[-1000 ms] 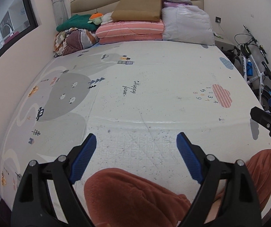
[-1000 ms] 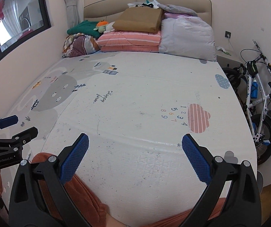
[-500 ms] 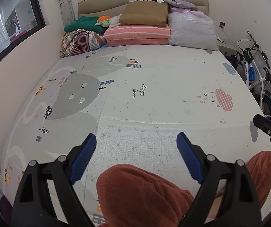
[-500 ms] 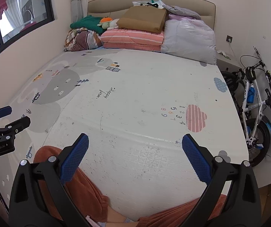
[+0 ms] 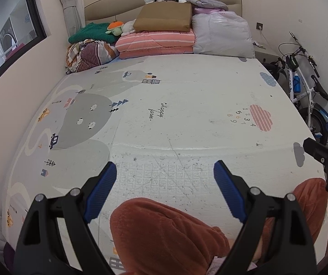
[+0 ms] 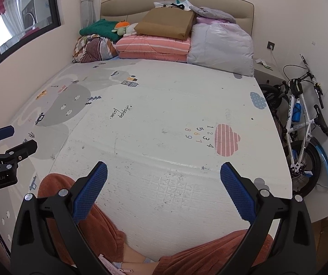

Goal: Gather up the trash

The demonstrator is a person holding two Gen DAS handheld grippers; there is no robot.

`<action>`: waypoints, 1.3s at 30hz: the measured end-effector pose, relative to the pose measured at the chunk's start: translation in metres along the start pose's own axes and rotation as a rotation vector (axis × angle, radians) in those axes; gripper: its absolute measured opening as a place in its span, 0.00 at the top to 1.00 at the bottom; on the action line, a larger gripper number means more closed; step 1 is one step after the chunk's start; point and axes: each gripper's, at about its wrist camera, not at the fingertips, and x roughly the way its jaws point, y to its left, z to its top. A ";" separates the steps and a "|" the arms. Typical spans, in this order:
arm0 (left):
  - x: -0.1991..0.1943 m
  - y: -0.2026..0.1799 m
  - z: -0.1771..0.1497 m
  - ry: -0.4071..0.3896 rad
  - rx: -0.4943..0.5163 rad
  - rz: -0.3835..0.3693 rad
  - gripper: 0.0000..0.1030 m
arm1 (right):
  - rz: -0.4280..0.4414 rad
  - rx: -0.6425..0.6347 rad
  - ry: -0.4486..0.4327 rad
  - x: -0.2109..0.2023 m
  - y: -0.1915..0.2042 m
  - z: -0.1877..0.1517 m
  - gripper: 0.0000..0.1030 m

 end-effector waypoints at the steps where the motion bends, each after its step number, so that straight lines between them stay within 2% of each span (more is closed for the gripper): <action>1: -0.001 -0.001 0.000 -0.002 0.001 -0.001 0.16 | 0.000 0.002 -0.003 -0.001 0.000 0.000 0.07; 10: -0.005 -0.004 0.001 -0.001 -0.010 -0.037 0.16 | 0.002 0.002 -0.010 -0.006 0.000 0.000 0.07; 31: -0.009 -0.009 -0.001 -0.001 0.001 -0.033 0.16 | 0.006 -0.001 -0.016 -0.010 0.004 0.004 0.07; 39: -0.008 -0.010 -0.001 0.010 0.005 -0.061 0.16 | 0.014 -0.001 -0.034 -0.014 0.004 0.005 0.07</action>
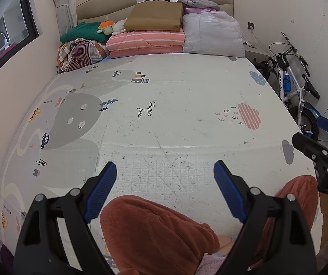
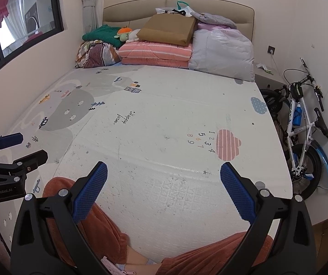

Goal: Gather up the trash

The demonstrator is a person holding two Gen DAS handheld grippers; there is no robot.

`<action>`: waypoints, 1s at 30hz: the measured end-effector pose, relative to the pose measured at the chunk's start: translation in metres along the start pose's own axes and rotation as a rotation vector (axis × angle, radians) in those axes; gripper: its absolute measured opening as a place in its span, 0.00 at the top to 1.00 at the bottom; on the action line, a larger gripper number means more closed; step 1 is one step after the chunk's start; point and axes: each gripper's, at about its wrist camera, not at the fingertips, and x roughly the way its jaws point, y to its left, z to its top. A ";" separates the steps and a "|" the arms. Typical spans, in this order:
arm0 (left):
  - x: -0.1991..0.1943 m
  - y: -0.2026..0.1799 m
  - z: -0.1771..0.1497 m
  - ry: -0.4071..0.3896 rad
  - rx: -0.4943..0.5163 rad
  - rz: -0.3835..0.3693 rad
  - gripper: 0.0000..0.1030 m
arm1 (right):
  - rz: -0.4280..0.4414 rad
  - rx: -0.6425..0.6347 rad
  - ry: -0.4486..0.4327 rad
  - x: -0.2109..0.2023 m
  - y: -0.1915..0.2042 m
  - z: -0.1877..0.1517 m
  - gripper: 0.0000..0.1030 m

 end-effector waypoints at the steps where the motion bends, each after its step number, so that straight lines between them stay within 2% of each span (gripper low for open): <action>1: 0.000 0.000 0.000 -0.001 0.000 -0.002 0.16 | 0.001 0.000 -0.003 0.000 0.000 0.000 0.07; 5: 0.000 0.000 -0.002 0.000 0.002 -0.018 0.16 | 0.003 -0.001 -0.009 -0.003 -0.001 -0.002 0.07; 9: -0.002 -0.003 -0.004 -0.015 0.009 0.023 0.16 | 0.005 0.004 -0.021 -0.005 -0.002 -0.001 0.07; 11: -0.004 -0.002 -0.004 -0.023 -0.001 0.002 0.13 | 0.004 0.005 -0.027 -0.006 -0.004 -0.002 0.07; 18: -0.009 -0.007 -0.006 -0.036 0.008 -0.072 0.12 | -0.005 -0.001 -0.033 -0.007 -0.002 -0.004 0.07; 27: -0.013 -0.015 -0.007 -0.068 0.051 0.021 0.12 | -0.004 0.006 -0.036 -0.007 -0.004 -0.004 0.07; 30: -0.011 -0.018 -0.008 -0.059 0.055 0.015 0.12 | -0.004 0.007 -0.036 -0.008 -0.004 -0.005 0.07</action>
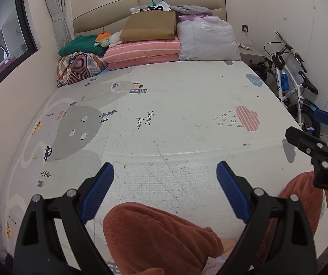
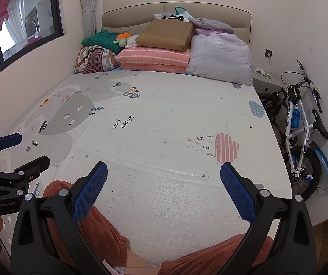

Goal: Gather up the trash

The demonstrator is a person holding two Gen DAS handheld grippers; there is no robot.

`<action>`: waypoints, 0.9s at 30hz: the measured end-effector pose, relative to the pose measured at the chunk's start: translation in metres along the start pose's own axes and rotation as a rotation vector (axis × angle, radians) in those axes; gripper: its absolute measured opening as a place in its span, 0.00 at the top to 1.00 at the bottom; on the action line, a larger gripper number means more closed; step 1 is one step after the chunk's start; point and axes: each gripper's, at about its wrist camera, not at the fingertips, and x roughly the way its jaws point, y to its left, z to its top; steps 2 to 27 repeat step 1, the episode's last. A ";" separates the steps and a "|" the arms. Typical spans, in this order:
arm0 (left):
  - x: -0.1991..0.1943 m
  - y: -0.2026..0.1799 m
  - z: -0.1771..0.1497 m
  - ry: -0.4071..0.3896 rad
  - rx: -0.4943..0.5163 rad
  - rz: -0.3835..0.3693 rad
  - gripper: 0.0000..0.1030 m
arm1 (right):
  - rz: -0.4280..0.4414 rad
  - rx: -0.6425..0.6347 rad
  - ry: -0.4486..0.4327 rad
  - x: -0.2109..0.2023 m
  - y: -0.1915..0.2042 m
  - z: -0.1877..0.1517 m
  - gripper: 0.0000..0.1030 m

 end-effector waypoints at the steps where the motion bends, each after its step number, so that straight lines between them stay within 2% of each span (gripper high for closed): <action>1: 0.001 -0.001 0.000 0.005 0.000 -0.002 0.12 | 0.000 -0.001 -0.001 0.000 0.000 0.000 0.07; 27: 0.001 -0.001 0.000 0.005 0.000 -0.002 0.12 | 0.000 -0.001 -0.001 0.000 0.000 0.000 0.07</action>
